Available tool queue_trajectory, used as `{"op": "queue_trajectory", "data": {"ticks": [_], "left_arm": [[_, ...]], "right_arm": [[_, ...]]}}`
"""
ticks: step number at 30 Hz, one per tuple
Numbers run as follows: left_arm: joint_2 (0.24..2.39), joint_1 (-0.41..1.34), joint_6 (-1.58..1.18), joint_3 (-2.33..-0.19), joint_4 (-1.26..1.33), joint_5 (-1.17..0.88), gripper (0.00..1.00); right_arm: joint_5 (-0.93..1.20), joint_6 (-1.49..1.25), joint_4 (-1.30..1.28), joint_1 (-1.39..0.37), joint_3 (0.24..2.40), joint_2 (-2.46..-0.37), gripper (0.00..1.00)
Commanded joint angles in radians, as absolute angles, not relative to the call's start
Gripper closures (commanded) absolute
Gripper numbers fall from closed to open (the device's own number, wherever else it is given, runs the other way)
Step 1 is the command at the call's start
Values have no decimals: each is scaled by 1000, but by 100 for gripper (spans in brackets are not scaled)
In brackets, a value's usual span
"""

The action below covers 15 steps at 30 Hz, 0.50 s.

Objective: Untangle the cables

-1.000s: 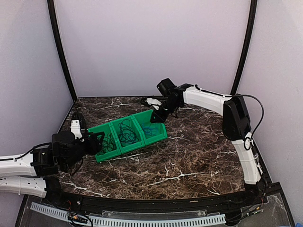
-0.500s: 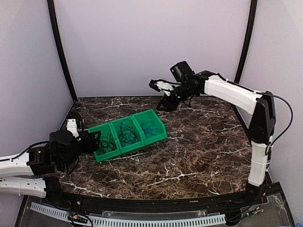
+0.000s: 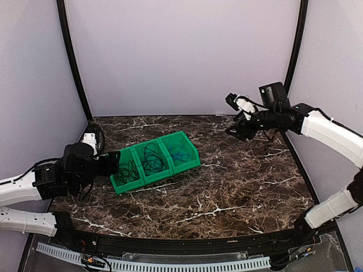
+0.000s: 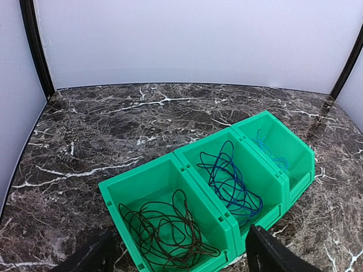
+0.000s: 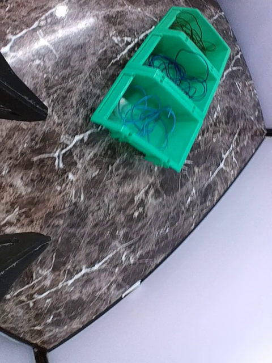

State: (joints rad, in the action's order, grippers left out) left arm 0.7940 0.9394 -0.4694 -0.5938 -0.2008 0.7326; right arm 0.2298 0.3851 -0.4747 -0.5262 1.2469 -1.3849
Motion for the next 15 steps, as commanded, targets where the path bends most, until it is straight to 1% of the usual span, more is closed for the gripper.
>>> {"op": "queue_trajectory", "data": {"ticks": [1,3,4,5,6,10,13,15], "left_arm": [[841,891,-436,-654,-247,670,17],[877,872,-426,-682,-255,645,15],[902,865,-418,-691,-261,633,15],[914,863,-415,-716,-262,628,14],[938,859,-409,-744,-268,616,14],[997,856,-392,-836,-272,579,14],[1043,855,-374,-899,-277,560,12],[1073,856,-366,-949,-294,542,12]], "right_arm": [[383,335,-292,-345,1067,-1216,27],[433,316,-254,-295,988,-1137,15],[417,294,-217,-290,952,-1101,11],[393,260,-190,-289,923,-1065,4],[350,217,-170,-289,910,-1041,2],[183,94,-231,-288,989,-1022,1],[121,91,-268,-288,1059,-999,1],[119,96,-265,-288,1071,-967,1]]}}
